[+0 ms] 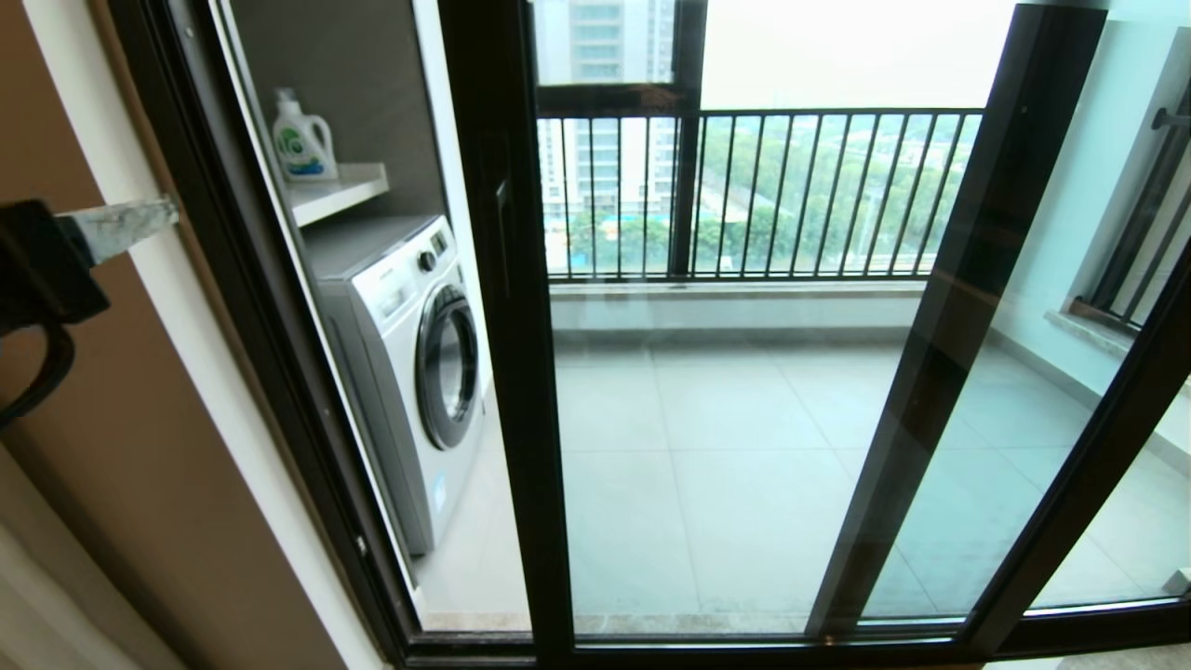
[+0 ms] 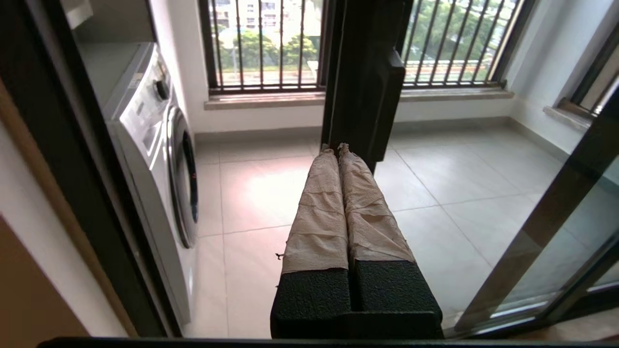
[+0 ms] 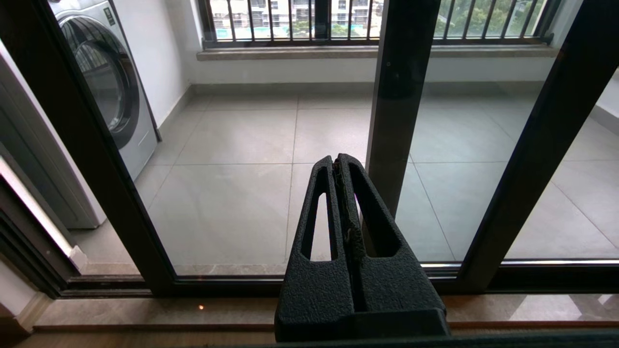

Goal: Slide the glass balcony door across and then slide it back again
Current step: Close the slid door

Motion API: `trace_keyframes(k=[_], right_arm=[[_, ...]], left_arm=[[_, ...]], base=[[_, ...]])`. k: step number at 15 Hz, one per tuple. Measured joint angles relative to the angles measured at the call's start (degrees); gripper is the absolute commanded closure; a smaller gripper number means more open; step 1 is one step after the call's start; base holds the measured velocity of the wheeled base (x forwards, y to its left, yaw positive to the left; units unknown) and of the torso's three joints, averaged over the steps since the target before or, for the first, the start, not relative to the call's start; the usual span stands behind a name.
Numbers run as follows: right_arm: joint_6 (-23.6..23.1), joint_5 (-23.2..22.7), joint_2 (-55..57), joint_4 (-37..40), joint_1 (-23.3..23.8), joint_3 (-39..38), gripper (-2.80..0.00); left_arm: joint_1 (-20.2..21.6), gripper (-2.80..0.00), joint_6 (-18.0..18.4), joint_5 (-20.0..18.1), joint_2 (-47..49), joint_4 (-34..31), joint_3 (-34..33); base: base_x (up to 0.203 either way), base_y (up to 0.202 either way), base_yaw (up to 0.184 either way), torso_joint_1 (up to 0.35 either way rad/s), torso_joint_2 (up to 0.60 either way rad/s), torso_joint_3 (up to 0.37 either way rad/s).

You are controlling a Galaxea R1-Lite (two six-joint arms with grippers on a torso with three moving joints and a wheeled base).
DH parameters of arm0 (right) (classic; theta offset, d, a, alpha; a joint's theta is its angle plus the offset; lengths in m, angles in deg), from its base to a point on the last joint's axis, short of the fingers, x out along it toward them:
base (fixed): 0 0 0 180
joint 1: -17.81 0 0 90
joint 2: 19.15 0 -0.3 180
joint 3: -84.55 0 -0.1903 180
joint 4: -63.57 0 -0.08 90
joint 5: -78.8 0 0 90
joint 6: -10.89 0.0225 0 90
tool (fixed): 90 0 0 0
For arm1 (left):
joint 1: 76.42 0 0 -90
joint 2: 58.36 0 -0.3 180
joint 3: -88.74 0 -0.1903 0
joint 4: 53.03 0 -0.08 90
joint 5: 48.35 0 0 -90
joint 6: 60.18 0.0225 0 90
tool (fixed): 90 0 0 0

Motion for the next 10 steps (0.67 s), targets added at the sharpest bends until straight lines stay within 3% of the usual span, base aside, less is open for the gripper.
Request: trace_keyframes(k=[3, 8, 10], right_arm=[[0.0, 0.0, 0.0, 0.0, 0.0, 0.0, 0.0], [0.0, 0.0, 0.0, 0.0, 0.0, 0.0, 0.0], [0.0, 0.0, 0.0, 0.0, 0.0, 0.0, 0.0]], left_arm=[[-5.9, 0.0, 0.0, 1.0, 7.4, 0.2, 4.7], [-13.5, 0.0, 0.1, 10.1, 19.6, 4.8, 12.9], [-15.8, 0.0, 0.0, 11.3, 23.4, 6.6, 16.0]], base=[[0.0, 0.0, 0.0, 0.0, 0.0, 0.0], [0.0, 0.0, 0.0, 0.0, 0.0, 0.0], [0.0, 0.0, 0.0, 0.0, 0.0, 0.0]])
